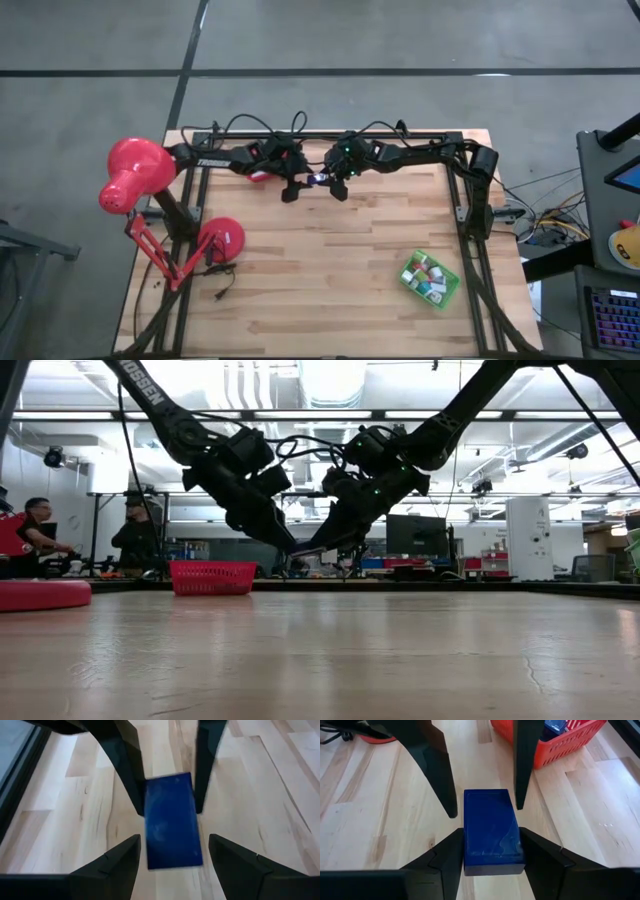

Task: Pick & Place Office items
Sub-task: Put the dark blue digital clock into the red bin

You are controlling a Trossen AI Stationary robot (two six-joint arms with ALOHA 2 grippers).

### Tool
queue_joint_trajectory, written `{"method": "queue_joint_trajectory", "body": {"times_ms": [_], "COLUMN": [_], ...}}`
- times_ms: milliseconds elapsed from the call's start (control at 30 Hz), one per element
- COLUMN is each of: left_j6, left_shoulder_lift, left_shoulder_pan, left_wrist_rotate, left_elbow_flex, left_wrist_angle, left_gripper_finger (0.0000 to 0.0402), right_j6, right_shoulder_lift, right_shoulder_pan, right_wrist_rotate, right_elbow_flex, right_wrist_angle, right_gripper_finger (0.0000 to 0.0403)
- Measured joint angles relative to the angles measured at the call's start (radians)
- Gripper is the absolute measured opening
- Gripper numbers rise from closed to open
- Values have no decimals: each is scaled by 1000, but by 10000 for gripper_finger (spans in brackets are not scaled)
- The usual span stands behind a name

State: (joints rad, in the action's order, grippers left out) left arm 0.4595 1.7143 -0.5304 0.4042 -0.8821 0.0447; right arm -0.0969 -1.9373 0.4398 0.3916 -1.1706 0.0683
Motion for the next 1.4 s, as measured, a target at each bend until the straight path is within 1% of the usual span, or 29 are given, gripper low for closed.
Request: {"method": "queue_joint_trajectory", "body": {"times_ms": [267, 567, 867, 1400], "left_j6": [-10, -26, -26, -14], "left_shoulder_lift": [4, 4, 4, 4], "left_shoulder_pan": [1, 2, 2, 2], "left_wrist_rotate": [0, -1, -1, 0], "left_elbow_flex": [-34, -42, -42, -42], "left_wrist_angle": [-21, -46, -46, -49], "left_gripper_finger": [234, 193, 178, 101], "right_j6": [0, 0, 0, 1], "right_shoulder_lift": [0, 0, 0, -1], "right_shoulder_pan": [-1, -1, -1, 0], "right_wrist_rotate": [0, 0, -1, -3], "right_elbow_flex": [0, 0, 0, 0], "right_wrist_angle": [1, 1, 1, -2], "right_gripper_finger": [171, 172, 174, 172]}}
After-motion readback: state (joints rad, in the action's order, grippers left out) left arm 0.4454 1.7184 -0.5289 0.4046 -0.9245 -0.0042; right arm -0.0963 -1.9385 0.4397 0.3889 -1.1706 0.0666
